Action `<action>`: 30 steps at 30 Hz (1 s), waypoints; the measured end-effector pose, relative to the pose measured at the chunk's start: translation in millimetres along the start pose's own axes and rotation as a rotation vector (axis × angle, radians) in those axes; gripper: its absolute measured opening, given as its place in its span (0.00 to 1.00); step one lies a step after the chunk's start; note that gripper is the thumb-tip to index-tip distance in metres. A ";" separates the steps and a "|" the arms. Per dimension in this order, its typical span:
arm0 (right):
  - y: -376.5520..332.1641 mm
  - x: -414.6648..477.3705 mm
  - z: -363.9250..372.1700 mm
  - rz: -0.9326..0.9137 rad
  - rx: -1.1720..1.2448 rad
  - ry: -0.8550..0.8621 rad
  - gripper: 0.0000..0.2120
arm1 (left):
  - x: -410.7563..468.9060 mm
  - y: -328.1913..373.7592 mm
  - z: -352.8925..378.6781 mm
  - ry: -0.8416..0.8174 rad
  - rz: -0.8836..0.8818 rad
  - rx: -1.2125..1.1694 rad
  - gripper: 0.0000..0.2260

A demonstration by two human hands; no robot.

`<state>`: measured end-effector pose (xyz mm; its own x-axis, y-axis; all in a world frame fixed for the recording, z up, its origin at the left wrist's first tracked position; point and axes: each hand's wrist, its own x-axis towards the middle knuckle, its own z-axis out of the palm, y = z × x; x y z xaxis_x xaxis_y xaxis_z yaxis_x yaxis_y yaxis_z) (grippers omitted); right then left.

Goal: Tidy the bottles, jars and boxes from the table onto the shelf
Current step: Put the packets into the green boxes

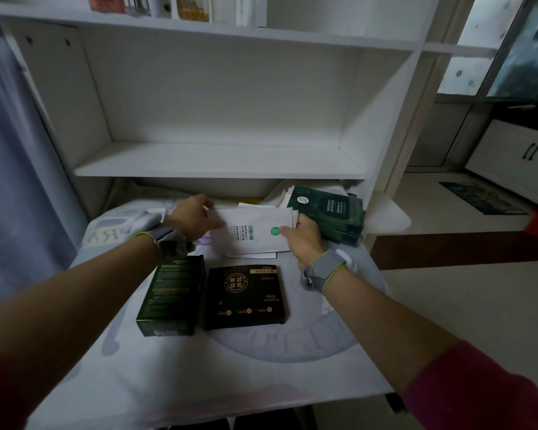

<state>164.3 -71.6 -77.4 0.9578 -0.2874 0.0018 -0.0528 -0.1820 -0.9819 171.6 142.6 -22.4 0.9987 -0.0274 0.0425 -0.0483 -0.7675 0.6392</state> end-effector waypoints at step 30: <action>-26.9 -8.9 -4.2 -0.254 -0.072 0.018 0.13 | -14.0 26.6 12.1 0.236 0.201 0.177 0.33</action>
<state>156.0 -68.1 -50.2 0.9379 -0.2401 0.2503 0.1681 -0.3167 -0.9335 156.6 114.8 -15.2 0.9373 -0.0563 0.3439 -0.2198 -0.8613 0.4581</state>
